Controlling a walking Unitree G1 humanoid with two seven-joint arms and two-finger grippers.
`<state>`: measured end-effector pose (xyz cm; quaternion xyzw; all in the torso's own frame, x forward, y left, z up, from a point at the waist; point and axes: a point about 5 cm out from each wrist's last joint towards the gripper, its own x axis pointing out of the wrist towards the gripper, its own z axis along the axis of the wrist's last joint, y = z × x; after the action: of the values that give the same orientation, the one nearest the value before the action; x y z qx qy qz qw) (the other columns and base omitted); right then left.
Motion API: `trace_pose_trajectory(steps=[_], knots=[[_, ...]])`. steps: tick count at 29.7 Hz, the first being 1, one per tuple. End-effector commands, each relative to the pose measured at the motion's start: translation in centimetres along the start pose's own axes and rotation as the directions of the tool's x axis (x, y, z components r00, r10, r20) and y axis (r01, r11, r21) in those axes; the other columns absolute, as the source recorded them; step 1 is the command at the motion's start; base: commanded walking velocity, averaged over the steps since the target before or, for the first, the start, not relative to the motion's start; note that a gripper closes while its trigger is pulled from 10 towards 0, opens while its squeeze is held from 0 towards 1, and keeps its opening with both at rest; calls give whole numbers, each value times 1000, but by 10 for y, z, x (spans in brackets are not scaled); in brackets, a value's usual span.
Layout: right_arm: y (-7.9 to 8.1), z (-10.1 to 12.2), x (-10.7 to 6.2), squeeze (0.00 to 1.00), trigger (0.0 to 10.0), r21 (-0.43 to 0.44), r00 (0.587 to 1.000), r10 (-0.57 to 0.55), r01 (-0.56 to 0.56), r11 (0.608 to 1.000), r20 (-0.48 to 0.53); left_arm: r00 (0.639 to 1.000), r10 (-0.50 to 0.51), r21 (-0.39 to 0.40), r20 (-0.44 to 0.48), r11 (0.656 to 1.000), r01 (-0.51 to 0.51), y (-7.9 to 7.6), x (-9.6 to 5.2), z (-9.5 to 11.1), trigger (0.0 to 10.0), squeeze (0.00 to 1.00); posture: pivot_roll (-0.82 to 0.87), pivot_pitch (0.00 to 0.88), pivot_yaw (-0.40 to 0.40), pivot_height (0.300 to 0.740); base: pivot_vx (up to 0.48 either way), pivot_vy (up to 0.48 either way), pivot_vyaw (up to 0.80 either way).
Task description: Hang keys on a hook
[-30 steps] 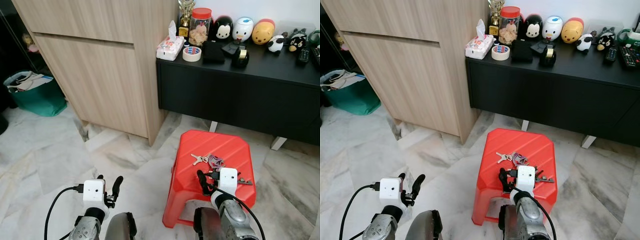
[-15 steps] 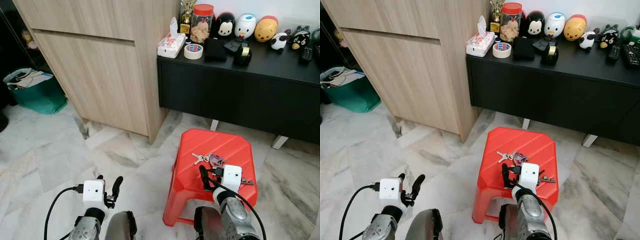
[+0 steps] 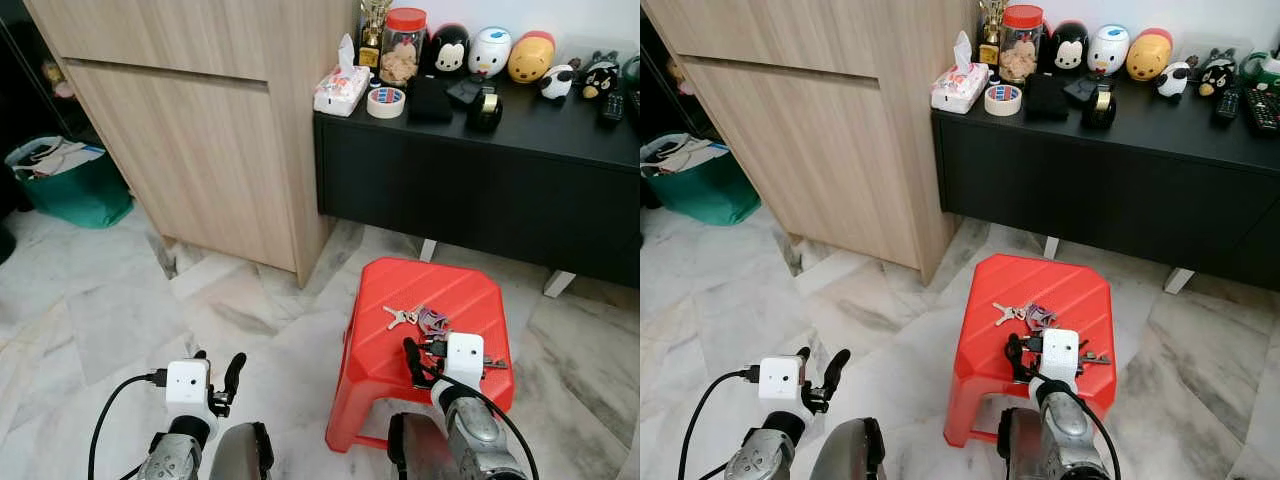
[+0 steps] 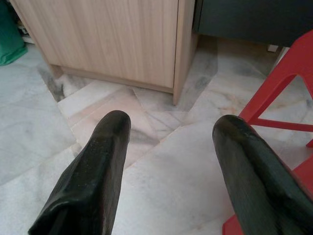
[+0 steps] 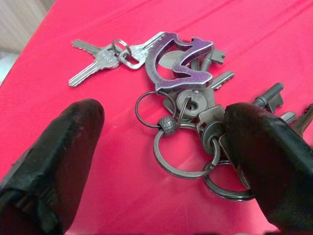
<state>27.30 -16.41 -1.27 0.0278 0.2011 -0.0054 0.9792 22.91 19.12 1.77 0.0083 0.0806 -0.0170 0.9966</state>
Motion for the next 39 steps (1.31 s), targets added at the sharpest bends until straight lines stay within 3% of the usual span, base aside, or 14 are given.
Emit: trace_pose_trajectory(steps=[1, 6, 7, 8, 9, 24, 39], knots=[[1, -4, 0, 0, 10000, -17, 999, 7, -8, 1000, -37, 1000, 7, 2, -15, 1000, -7, 1, -4, -3, 10000, 0, 48, 114, 23, 582, 0, 0, 0], [4, -3, 2, 0, 10000, -49, 998, 23, -26, 998, -58, 1000, 9, 2, -19, 1000, -9, 1, -4, -4, 10000, 0, 48, 114, 23, 582, 0, 0, 0], [4, -4, 2, 0, 2627, -61, 998, 25, -29, 998, -65, 1000, 9, 2, -20, 1000, -9, 1, -4, -4, 10000, 0, 48, 114, 23, 582, 0, 0, 0], [4, -4, 2, 0, 2627, -68, 997, 25, -29, 997, -69, 1000, 9, 2, -20, 1000, -9, 1, -4, -4, 10000, 0, 48, 114, 23, 582, 0, 0, 0], [4, -5, 2, 0, 0, -74, 996, 28, -34, 997, -79, 1000, 9, 2, -21, 1000, -9, 1, -4, -4, 10000, 0, 48, 114, 23, 582, 0, 0, 0], [5, -9, 2, 0, 0, -92, 993, 33, -43, 995, -110, 1000, 11, 5, -26, 1000, -11, 1, -4, -5, 10000, 0, 50, 113, 21, 582, 0, 0, 0], [12, -1, 3, 0, 0, -46, 997, 67, -69, 997, -49, 999, 31, 10, -26, 999, -30, 6, -4, -5, 10000, 0, 53, 111, 20, 582, 0, 0, 0]])
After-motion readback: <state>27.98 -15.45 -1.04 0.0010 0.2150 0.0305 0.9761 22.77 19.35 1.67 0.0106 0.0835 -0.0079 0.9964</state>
